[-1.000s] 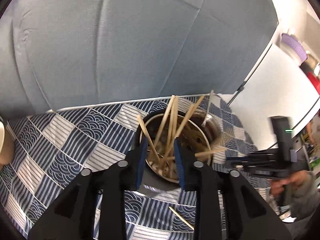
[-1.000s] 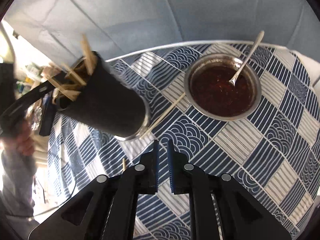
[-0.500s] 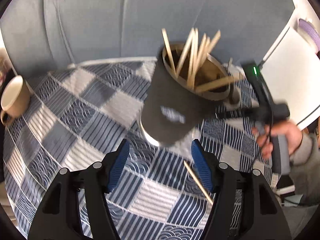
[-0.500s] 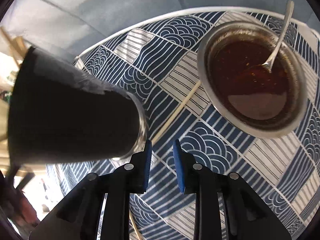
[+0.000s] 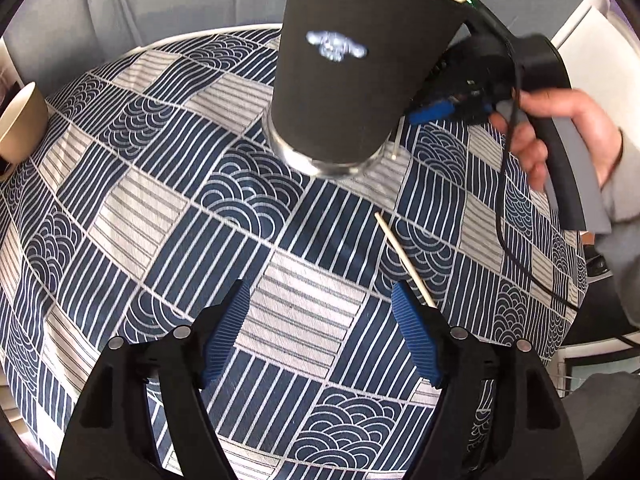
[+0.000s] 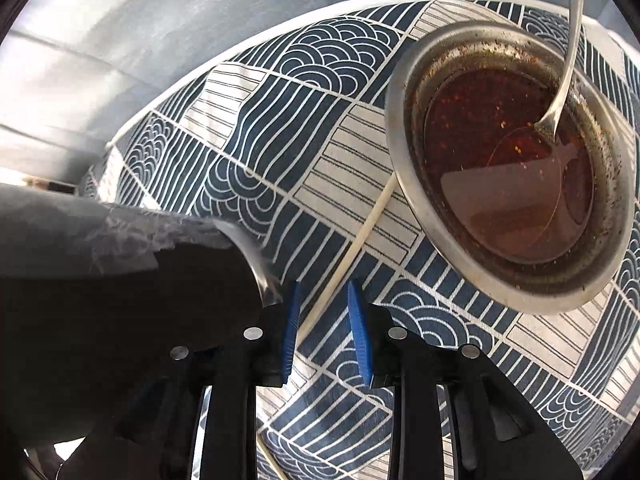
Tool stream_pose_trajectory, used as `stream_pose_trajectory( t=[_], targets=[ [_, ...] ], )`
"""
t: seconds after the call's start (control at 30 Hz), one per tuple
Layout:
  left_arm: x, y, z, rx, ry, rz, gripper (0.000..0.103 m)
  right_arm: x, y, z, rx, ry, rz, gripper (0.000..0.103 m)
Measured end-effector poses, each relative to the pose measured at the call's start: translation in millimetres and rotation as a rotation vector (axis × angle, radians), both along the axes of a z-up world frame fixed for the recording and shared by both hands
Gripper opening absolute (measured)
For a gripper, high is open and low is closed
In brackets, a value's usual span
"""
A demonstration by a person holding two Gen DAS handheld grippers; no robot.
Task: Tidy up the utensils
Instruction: 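Lower both open tools toward the last chopsticks beside the holder, then grasp a chopstick with the left tool while the right tool grasps another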
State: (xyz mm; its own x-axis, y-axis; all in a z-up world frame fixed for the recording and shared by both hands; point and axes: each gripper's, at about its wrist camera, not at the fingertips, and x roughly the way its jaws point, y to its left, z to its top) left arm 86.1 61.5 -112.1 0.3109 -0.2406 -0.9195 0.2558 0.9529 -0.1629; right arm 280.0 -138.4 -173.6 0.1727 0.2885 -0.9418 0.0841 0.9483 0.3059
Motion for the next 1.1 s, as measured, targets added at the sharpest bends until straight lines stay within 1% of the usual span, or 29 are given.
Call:
stream_pose_trajectory(
  t=[0.1, 0.13, 0.2, 0.23, 0.3, 0.43, 0.53, 0.6, 0.7, 0.77, 0.8, 0.87, 1.0, 1.1],
  targets=[
    [-1.8, 1.4, -1.3, -0.009, 0.002, 0.009, 0.074, 2.8, 9.6, -0.6, -0.064, -0.014, 0.007, 0.016],
    [-1.4, 1.2, -2.2, -0.011, 0.001, 0.014, 0.074, 2.6, 14.7, -0.2, -0.102, -0.020, 0.016, 0.012],
    [-0.5, 2.8, -2.4, -0.024, 0.000, 0.027, 0.074, 2.4, 22.7, 0.2, -0.161, -0.036, 0.037, 0.008],
    [-0.7, 4.2, -1.8, -0.035, -0.005, 0.036, 0.074, 0.8, 26.5, 0.7, -0.187, -0.045, 0.051, 0.003],
    [-0.9, 5.7, -0.1, -0.046, -0.012, 0.046, 0.074, -1.9, 29.2, 0.7, -0.194, -0.060, 0.070, 0.004],
    [-3.6, 8.9, 2.3, -0.057, -0.014, 0.068, 0.074, -11.3, 28.4, 0.3, -0.182, -0.047, 0.130, 0.004],
    [-2.9, 1.8, -3.1, -0.052, 0.013, 0.075, 0.074, -32.3, 20.4, -0.6, -0.156, -0.041, 0.169, 0.004],
    [-2.4, -8.4, -8.3, -0.048, 0.030, 0.054, 0.074, -51.3, 14.7, -1.1, -0.155, -0.043, 0.197, 0.004],
    [-2.9, -31.5, -18.6, -0.024, 0.050, -0.004, 0.074, -77.4, 9.0, -1.8, -0.162, -0.045, 0.238, 0.004],
    [-3.0, -43.1, -23.7, -0.015, 0.068, -0.024, 0.074, -93.9, 5.4, -1.1, -0.164, -0.046, 0.268, 0.004],
    [-2.5, -48.1, -25.8, -0.011, 0.076, -0.028, 0.074, -99.2, 4.6, -0.9, -0.163, -0.046, 0.278, 0.004],
    [-1.3, -58.9, -30.4, 0.000, 0.099, -0.032, 0.074, -117.6, 0.5, 0.3, -0.196, -0.057, 0.317, 0.004],
    [-0.4, -78.4, -37.9, 0.041, 0.131, -0.024, 0.074, -144.9, -6.3, -0.8, -0.222, -0.061, 0.377, 0.004],
    [-0.9, -88.4, -40.9, 0.077, 0.132, -0.010, 0.074, -155.8, -9.1, -1.7, -0.228, -0.066, 0.409, 0.004]
  ],
)
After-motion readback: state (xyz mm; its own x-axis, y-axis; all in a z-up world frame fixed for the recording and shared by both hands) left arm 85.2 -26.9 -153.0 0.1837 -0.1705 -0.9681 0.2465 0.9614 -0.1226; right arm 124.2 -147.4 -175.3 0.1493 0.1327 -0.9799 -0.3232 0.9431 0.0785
